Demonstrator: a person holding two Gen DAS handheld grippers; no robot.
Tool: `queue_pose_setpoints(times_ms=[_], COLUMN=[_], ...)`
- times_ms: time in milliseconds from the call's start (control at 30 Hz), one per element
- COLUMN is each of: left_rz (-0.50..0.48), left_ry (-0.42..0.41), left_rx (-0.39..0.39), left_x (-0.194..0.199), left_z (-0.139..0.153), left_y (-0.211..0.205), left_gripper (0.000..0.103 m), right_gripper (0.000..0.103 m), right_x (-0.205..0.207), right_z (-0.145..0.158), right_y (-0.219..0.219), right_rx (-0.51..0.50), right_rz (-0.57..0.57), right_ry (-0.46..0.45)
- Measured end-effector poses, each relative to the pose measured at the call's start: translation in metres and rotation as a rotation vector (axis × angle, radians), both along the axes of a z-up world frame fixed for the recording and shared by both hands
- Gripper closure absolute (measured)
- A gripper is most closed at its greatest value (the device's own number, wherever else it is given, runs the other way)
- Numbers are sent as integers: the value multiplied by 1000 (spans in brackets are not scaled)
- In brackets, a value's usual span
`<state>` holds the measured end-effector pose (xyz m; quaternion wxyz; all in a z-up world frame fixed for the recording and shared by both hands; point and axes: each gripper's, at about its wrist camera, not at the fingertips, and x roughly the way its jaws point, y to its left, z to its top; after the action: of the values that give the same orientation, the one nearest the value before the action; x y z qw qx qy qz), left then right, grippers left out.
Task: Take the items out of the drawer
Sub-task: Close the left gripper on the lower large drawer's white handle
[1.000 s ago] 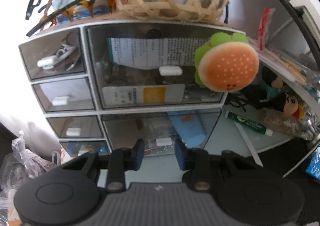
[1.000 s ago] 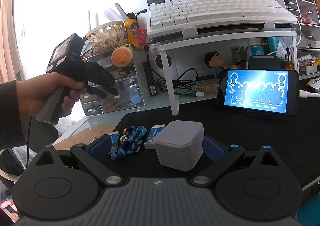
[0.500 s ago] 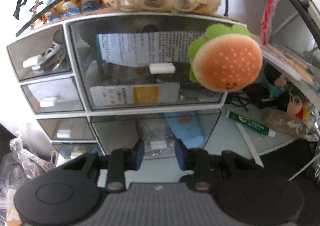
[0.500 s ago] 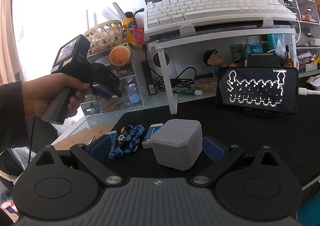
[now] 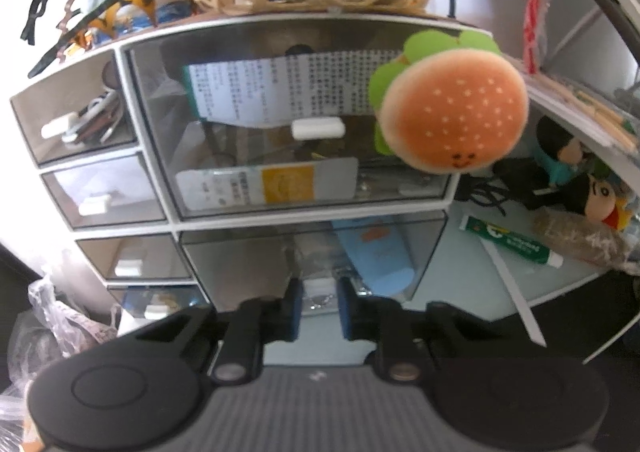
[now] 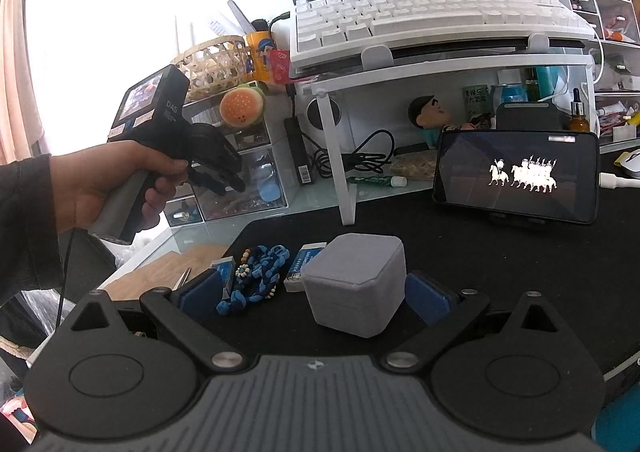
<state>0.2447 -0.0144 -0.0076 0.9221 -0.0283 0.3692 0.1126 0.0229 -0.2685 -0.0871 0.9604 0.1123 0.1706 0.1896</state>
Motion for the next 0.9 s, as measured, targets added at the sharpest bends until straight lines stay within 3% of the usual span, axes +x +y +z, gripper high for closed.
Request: queue_pose_setpoints(times_ms=[400,433,467,667,800,900], left_rz=[-3,-3,-2,-29,-5,3], left_ry=[-4,-3,0,10,9,3], left_rx=[39,39,39,23,10,9], left_x=[-38,-38,-37,-47,-50,-51], left_z=[-13,-16,-15,-9,-7,-8], left_y=[-21,-22,-20,-19,-17,-19], left_gripper=[86,91,103,103,94,79], right_gripper=[3,3,3,3,3,3], right_x=[0,0,0,-1,-2,-2], right_z=[1,1,1,1,2,2], right_y=[-1,-1,-1,0,0,0], right_rx=[5,4,4,4,4,5], right_rz=[2,2,2,4,6,4], right_ry=[-2,-2,-2,-3,-7,-6])
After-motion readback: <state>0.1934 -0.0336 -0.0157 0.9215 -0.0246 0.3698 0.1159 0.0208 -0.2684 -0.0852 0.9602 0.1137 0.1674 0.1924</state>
